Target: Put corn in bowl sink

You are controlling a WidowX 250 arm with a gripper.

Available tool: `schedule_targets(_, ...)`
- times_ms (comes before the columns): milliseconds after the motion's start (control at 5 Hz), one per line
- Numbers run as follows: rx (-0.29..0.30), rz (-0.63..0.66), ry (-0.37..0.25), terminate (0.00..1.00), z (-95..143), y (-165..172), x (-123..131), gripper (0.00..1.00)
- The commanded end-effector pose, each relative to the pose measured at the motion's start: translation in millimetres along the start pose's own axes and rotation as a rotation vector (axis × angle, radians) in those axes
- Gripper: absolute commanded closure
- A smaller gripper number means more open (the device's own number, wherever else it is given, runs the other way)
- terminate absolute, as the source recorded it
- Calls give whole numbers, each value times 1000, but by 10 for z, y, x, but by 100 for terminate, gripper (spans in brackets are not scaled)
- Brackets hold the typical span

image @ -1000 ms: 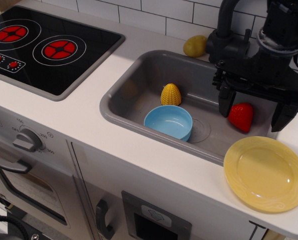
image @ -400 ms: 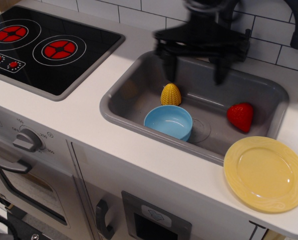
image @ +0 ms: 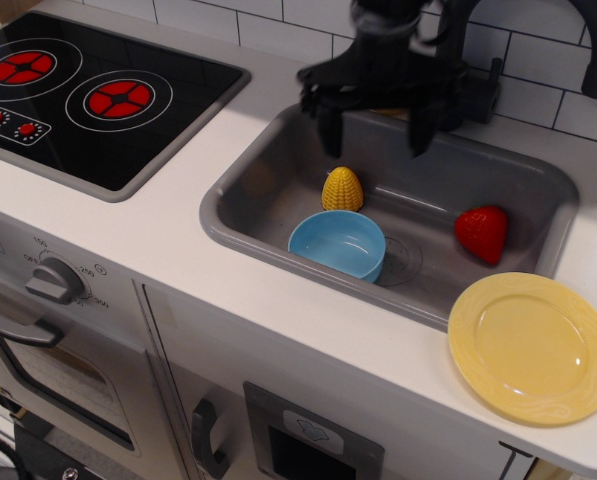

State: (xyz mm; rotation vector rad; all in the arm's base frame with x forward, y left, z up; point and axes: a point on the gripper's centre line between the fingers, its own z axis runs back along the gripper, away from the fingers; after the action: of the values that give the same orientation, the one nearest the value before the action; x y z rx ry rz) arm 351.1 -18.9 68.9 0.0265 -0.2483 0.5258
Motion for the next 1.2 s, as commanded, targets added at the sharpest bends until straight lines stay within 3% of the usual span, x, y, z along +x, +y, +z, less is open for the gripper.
schedule_targets(0, -20, -24, -101, 0, -204, -7, 138, 0)
schedule_targets(600, 19, 18, -57, 0, -431, 130, 375, 0)
schedule_targets(1000, 73, -7, -45, 0, -738, 106, 278, 0)
